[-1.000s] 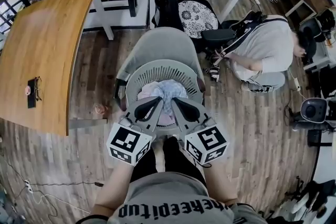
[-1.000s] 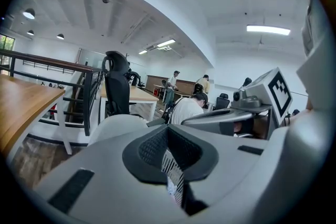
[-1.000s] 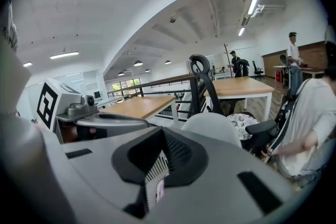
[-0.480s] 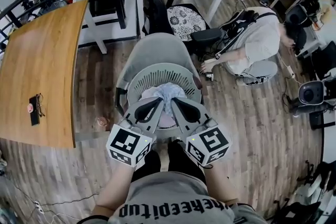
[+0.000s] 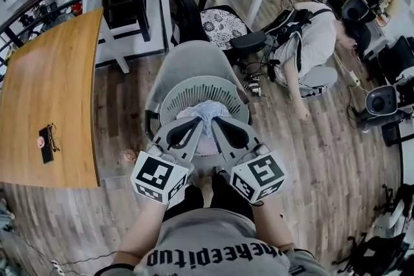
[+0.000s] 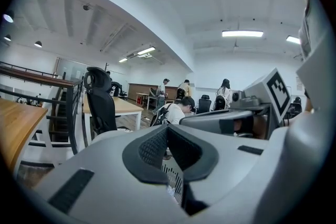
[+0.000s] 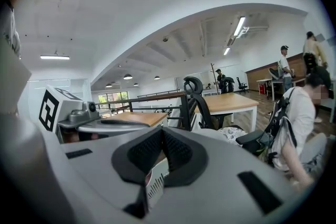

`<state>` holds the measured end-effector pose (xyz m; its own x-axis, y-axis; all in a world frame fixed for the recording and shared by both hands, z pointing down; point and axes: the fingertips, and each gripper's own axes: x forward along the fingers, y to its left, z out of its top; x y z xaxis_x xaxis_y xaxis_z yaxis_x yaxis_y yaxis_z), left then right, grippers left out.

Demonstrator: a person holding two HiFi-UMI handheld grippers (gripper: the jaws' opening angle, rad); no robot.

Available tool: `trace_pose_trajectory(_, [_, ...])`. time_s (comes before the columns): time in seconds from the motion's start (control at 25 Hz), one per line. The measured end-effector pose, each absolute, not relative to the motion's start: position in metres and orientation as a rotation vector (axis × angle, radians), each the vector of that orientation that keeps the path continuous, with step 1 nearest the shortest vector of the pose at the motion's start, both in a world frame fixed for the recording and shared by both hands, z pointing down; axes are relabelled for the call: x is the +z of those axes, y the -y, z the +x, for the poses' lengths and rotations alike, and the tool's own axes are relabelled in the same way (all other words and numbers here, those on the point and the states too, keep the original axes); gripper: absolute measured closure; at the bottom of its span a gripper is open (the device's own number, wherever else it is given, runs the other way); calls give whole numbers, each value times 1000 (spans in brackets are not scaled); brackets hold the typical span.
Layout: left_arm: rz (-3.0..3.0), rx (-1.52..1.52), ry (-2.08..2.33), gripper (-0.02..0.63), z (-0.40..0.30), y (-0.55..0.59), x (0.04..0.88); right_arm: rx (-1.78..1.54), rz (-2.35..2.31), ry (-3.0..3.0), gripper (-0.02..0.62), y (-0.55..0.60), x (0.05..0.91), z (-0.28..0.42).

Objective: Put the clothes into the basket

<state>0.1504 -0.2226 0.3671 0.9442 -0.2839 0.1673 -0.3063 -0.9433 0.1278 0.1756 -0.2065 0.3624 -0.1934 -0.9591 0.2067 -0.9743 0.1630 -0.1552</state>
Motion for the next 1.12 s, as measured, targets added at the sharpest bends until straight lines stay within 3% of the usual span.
trace_pose_trajectory(1.12, [2979,164,440,592,132,226,354,330,1964,2339,584,205,351,155])
